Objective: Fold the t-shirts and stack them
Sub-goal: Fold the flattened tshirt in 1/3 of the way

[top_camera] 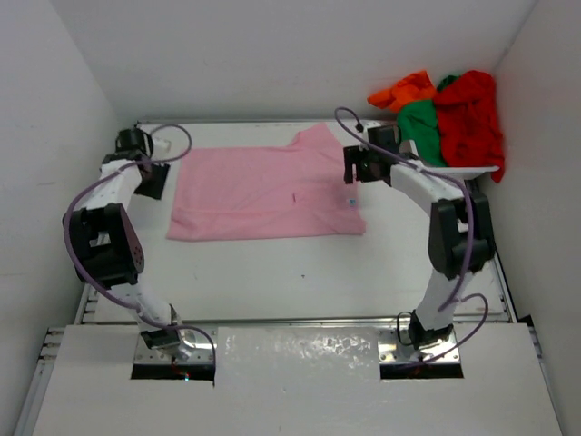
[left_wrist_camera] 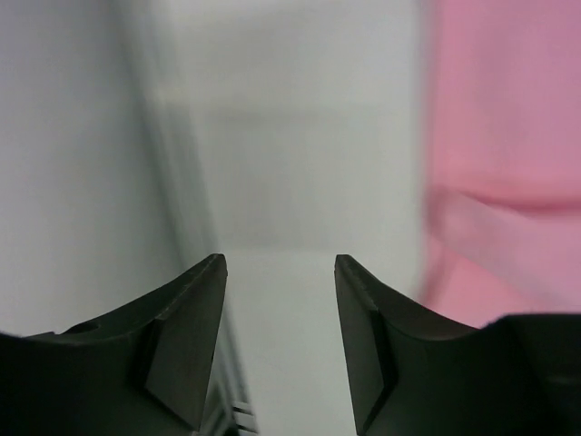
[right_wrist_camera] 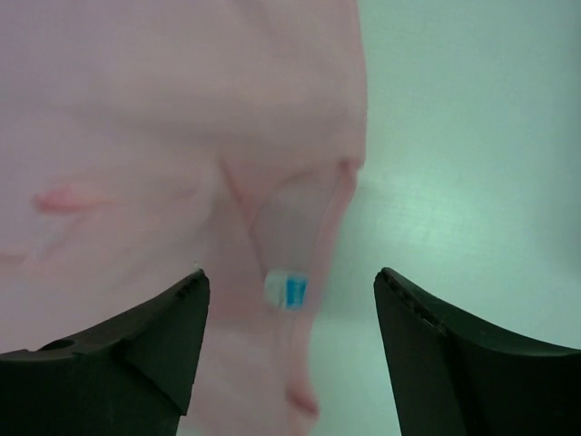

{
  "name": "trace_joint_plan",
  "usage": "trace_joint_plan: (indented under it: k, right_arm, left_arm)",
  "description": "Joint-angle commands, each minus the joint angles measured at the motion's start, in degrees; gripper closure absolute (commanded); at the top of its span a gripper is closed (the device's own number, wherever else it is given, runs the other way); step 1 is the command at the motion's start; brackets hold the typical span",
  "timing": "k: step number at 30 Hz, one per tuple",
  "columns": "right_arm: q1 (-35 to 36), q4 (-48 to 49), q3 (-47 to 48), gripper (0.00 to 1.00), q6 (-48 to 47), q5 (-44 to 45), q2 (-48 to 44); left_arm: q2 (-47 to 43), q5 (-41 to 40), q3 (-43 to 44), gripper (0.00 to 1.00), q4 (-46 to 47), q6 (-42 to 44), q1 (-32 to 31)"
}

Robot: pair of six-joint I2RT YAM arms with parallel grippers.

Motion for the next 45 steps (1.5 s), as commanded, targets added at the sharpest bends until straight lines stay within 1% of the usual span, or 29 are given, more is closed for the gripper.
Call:
trace_joint_plan:
  k: [1, 2, 3, 5, 7, 9, 13, 16, 17, 19, 20, 22, 23, 24, 25, 26, 28, 29, 30, 31, 32, 33, 35, 38, 39, 41, 42, 44, 45]
  right_arm:
    - [-3.2, -5.9, -8.8, 0.28, 8.4, -5.6, -10.8]
    - [-4.6, -5.7, -11.4, 0.27, 10.5, -7.8, -12.6]
    - [-5.8, -4.8, -17.5, 0.23, 14.5, -10.0, -15.9]
    - [-7.8, 0.2, -25.6, 0.19, 18.5, -14.9, -18.3]
    - [-7.8, 4.1, -28.3, 0.15, 19.6, -17.4, -19.5]
    - [-7.8, 4.7, -30.3, 0.15, 21.4, -19.4, -19.0]
    - [-7.8, 7.4, -33.6, 0.19, 23.9, -17.8, -18.2]
    - [-7.8, 10.5, -35.3, 0.26, 25.5, -19.1, -15.9]
    - [-7.9, 11.8, -36.0, 0.31, 26.9, -19.9, -15.1]
    - [-7.8, 15.4, -36.5, 0.35, 28.6, -21.0, -13.5]
    - [-7.8, 16.3, -36.9, 0.41, 29.7, -21.2, -12.2]
    - [-7.8, 18.2, -37.2, 0.5, 31.2, -21.6, -11.3]
    - [-7.8, 18.5, -37.6, 0.6, 31.5, -21.6, -11.0]
    - [-7.8, 18.8, -37.8, 0.64, 31.7, -21.6, -11.0]
    - [-7.9, 18.6, -38.1, 0.69, 31.5, -21.6, -11.1]
    - [-7.8, 17.5, -38.0, 0.79, 31.3, -21.4, -11.7]
    - [-7.8, 16.7, -38.4, 0.87, 30.4, -20.5, -12.5]
    - [-7.8, 16.2, -38.5, 0.9, 30.2, -20.2, -13.3]
    - [-7.9, 15.0, -38.7, 0.98, 29.8, -19.9, -13.7]
    - [-8.0, 14.0, -39.0, 1.0, 29.1, -19.6, -14.4]
    - [-8.1, 14.0, -39.1, 1.0, 28.7, -19.5, -14.4]
    - [-8.1, 11.5, -39.4, 1.0, 28.2, -19.5, -15.2]
    - [-8.2, 8.3, -40.7, 1.0, 26.7, -19.1, -16.4]
    - [-8.2, 4.4, -44.7, 1.0, 25.2, -18.3, -21.4]
    - [-8.2, 3.4, -46.1, 1.0, 24.7, -17.8, -24.7]
    - [-8.1, 0.3, -50.5, 1.0, 24.3, -16.6, -28.3]
    - [-8.1, -0.5, -51.9, 1.0, 24.1, -15.8, -31.9]
    - [-8.1, -3.1, -56.1, 1.0, 24.1, -15.1, -35.6]
    - [-8.0, -4.0, -58.4, 1.0, 24.3, -14.5, -39.0]
  left_arm:
    - [-2.2, 7.6, -6.9, 0.5, -7.9, -0.3, -2.0]
    - [-1.6, 8.3, -7.8, 0.49, -8.5, -1.1, -1.2]
    - [-1.8, 9.9, -9.7, 0.49, -7.6, -2.9, -0.4]
    - [-3.0, 10.1, -12.7, 0.46, -5.3, -4.0, 0.6]
    - [-3.2, 11.4, -13.2, 0.42, -3.9, -5.2, 0.6]
    - [-2.1, 14.1, -12.6, 0.4, -4.2, -6.2, 0.6]
    - [-0.4, 18.0, -13.0, 0.4, -4.1, -7.0, 0.6]
    - [0.8, 19.4, -14.3, 0.39, -2.8, -7.5, 0.6]
    - [1.8, 20.6, -14.6, 0.39, -2.7, -7.6, 0.6]
    - [2.9, 21.2, -14.5, 0.39, -2.2, -8.3, 0.6]
    - [4.0, 21.3, -14.4, 0.4, -1.9, -8.5, 0.5]
    - [5.0, 21.3, -14.5, 0.44, -1.0, -8.9, 0.6]
    - [5.2, 21.6, -14.5, 0.47, -0.7, -9.0, 0.6]
    - [5.6, 22.1, -14.4, 0.57, -0.7, -9.1, 0.6]
    - [6.1, 23.2, -14.2, 0.63, -1.0, -9.0, 0.6]
    - [6.4, 23.7, -14.1, 0.76, -1.3, -8.9, 0.6]
    - [6.4, 24.2, -14.5, 0.9, -1.3, -8.7, 0.6]
    - [6.2, 24.3, -14.6, 1.0, -1.2, -8.5, 0.6]
    - [6.0, 24.3, -14.8, 1.0, -1.3, -8.3, 0.6]
    - [5.4, 24.0, -15.4, 1.0, -1.7, -7.7, 0.7]
    - [5.1, 23.9, -15.7, 1.0, -2.0, -7.2, 0.7]
    - [4.4, 23.3, -16.1, 1.0, -2.2, -6.9, 1.0]
    - [2.3, 19.7, -18.0, 1.0, -2.9, -5.2, 1.8]
    - [-1.7, 13.1, -21.3, 1.0, -5.2, -1.3, 2.3]
    - [-4.0, 12.1, -23.4, 1.0, -6.1, -0.1, 2.3]
    - [-6.1, 10.5, -25.5, 1.0, -9.1, 3.0, 2.3]
    - [-8.1, 10.1, -27.6, 1.0, -10.1, 3.8, 2.2]
    - [-9.4, 8.8, -29.6, 1.0, -12.9, 6.0, 2.1]
    - [-10.0, 7.0, -31.3, 1.0, -13.9, 6.3, 2.1]
